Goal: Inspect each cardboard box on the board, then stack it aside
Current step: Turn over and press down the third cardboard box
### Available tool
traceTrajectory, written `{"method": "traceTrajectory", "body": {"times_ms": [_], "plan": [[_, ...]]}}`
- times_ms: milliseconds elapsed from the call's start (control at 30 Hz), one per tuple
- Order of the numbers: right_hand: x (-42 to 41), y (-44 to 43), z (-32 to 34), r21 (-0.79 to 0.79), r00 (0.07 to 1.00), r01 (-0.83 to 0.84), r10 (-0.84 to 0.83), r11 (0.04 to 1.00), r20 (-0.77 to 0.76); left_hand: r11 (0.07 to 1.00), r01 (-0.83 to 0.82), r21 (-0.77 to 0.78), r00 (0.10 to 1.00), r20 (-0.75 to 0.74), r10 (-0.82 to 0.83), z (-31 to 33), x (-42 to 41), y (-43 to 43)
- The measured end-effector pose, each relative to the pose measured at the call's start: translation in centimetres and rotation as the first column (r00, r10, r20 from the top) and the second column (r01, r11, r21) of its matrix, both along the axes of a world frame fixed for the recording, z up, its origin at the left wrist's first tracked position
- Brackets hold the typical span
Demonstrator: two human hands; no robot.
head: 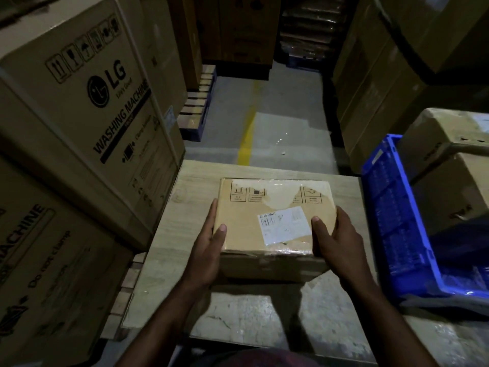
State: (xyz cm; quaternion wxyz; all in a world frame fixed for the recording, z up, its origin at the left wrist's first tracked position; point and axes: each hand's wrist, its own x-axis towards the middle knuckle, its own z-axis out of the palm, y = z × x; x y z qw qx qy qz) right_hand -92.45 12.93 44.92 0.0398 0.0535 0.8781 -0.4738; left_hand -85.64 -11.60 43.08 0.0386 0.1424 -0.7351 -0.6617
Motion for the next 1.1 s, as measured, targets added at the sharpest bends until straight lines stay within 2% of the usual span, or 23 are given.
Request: {"method": "traceTrajectory", "body": {"times_ms": [200, 300, 433, 500, 567, 633, 700, 867, 967, 1033, 1100], "plan": [[-0.7, 0.2, -0.2, 0.207, 1.0, 0.002, 0.002, 0.978, -0.022, 0.982, 0.071, -0.176, 0.997, 0.02, -0.068, 0.0, -1.0, 0.0], [-0.7, -0.7, 0.2, 0.501, 0.992, 0.006, 0.06, 0.865, -0.115, 0.914, 0.146, -0.379, 0.986, -0.017, -0.164, 0.3, -1.3, -0.8], [-0.7, -3.7, 2.1, 0.42, 0.926, -0.222, 0.325, 0.88, -0.19, 0.777, 0.15, -0.611, 0.964, -0.084, -0.253, 1.7, -3.3, -0.6], [-1.5, -5.5, 1.9, 0.463, 0.861, -0.36, 0.479, 0.81, -0.17, 0.698, 0.163, -0.697, 0.962, -0.044, -0.269, 2.1, -4.6, -0.1], [-2.4, -7.0, 1.1, 0.535, 0.8, -0.44, 0.585, 0.722, -0.132, 0.578, 0.22, -0.785, 0.96, 0.069, -0.271, 2.3, -5.4, 0.4], [-3.0, -7.6, 0.3, 0.615, 0.765, -0.449, 0.634, 0.648, -0.111, 0.45, 0.271, -0.851, 0.949, 0.159, -0.271, 2.2, -5.8, 0.6], [-3.4, -7.6, 0.0, 0.649, 0.76, -0.439, 0.642, 0.621, -0.1, 0.359, 0.298, -0.884, 0.94, 0.206, -0.273, 2.1, -6.1, 0.6], [-3.5, -7.6, 0.4, 0.634, 0.762, -0.445, 0.64, 0.633, -0.104, 0.251, 0.333, -0.909, 0.928, 0.269, -0.257, 2.4, -6.4, 0.7], [-3.4, -7.2, 1.0, 0.558, 0.756, -0.492, 0.646, 0.669, -0.108, 0.182, 0.335, -0.924, 0.931, 0.295, -0.215, 3.1, -6.2, 1.3], [-3.3, -6.2, 1.7, 0.466, 0.76, -0.518, 0.636, 0.717, -0.134, 0.173, 0.322, -0.931, 0.929, 0.275, -0.249, 3.6, -6.4, 2.4], [-3.7, -4.5, 1.9, 0.464, 0.765, -0.505, 0.626, 0.728, -0.151, 0.202, 0.304, -0.931, 0.914, 0.225, -0.337, 3.8, -6.9, 4.0]]}}
